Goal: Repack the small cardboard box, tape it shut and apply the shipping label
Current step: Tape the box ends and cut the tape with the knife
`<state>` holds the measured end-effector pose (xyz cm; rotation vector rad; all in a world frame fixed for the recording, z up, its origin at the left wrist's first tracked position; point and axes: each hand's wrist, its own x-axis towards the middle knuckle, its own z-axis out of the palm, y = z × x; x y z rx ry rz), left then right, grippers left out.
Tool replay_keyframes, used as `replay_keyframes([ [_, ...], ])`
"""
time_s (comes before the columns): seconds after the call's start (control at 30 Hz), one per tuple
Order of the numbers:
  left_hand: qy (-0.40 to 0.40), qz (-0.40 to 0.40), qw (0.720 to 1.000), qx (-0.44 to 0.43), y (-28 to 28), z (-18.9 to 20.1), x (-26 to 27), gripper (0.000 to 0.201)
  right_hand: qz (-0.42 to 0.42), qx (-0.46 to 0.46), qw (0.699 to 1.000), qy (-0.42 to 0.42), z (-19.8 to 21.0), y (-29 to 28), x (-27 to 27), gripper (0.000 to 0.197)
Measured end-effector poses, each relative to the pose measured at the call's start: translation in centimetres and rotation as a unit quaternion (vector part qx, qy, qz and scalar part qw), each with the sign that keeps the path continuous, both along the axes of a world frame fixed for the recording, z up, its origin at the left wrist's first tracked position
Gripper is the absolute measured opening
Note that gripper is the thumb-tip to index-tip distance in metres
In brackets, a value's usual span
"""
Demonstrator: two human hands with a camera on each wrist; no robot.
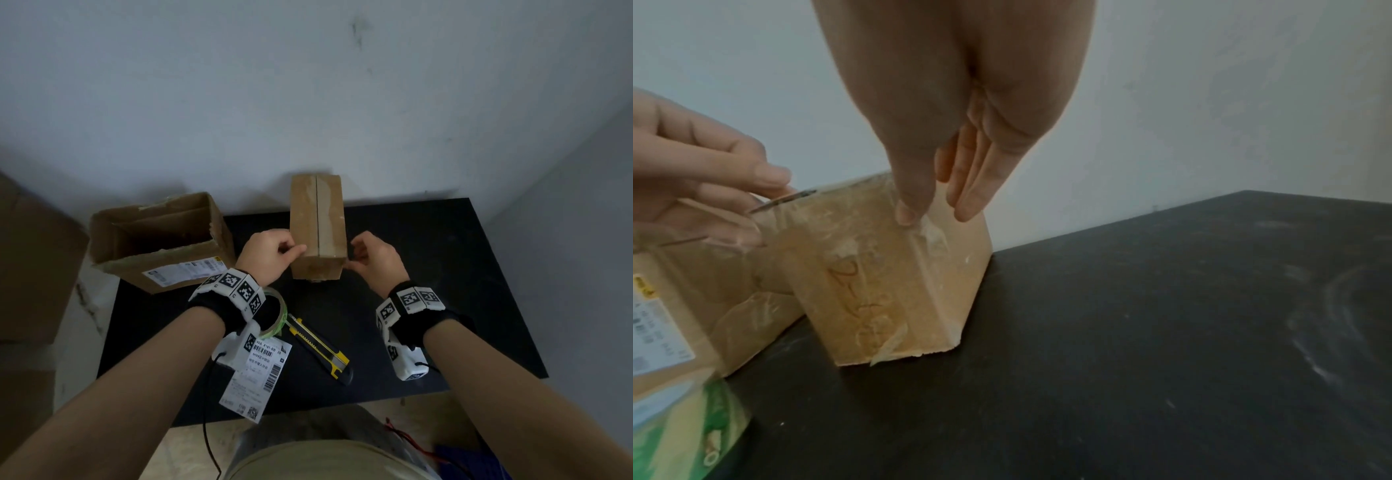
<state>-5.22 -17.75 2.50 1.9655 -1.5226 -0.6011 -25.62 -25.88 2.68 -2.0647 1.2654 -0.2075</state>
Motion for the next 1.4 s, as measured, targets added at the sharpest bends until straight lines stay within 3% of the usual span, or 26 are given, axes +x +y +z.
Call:
replay_keyframes([
  [0.13, -0.006, 0.002, 1.0, 0.003, -0.6, 0.0, -0.6, 0.01, -0.016, 0.047, 0.999, 0.014, -0.3, 0.0, -0.6, 0.038],
  [0.27, -0.005, 0.006, 0.999, 0.04, -0.5, 0.1, -1.6, 0.036, -0.019, 0.087, 0.996, 0.011, -0.8, 0.6, 0.0, 0.036],
  [0.57, 0.076, 0.05, 0.995, 0.046, 0.0, -0.4, -2.0, 0.047, -0.033, 0.165, 0.985, -0.03, -1.2, 1.5, 0.6, 0.057],
  [0.73, 0.127, 0.082, 0.986, 0.074, 0.0, -0.5, -1.7, 0.063, -0.113, 0.118, 0.984, -0.072, -0.7, 0.7, 0.1, 0.045],
  [0.87, 0.146, 0.117, 0.978, 0.089, -0.1, -1.1, -1.7, 0.04, -0.096, 0.064, 0.982, -0.149, 0.0, 0.9, 1.4, 0.042],
  [1.13, 0.263, 0.207, 0.931, 0.144, -0.8, -3.3, -1.7, 0.032, 0.08, -0.102, 0.991, -0.037, 1.0, 1.2, 2.6, 0.042],
  [1.3, 0.349, 0.243, 0.884, 0.196, -1.3, -4.0, -2.1, 0.041, 0.068, -0.117, 0.991, -0.003, 0.2, 1.1, 1.0, 0.043],
  [1.4, 0.371, 0.246, 0.869, 0.215, -1.6, -4.3, -2.1, 0.046, 0.054, -0.127, 0.99, 0.006, 0.4, 0.7, 0.2, 0.043],
])
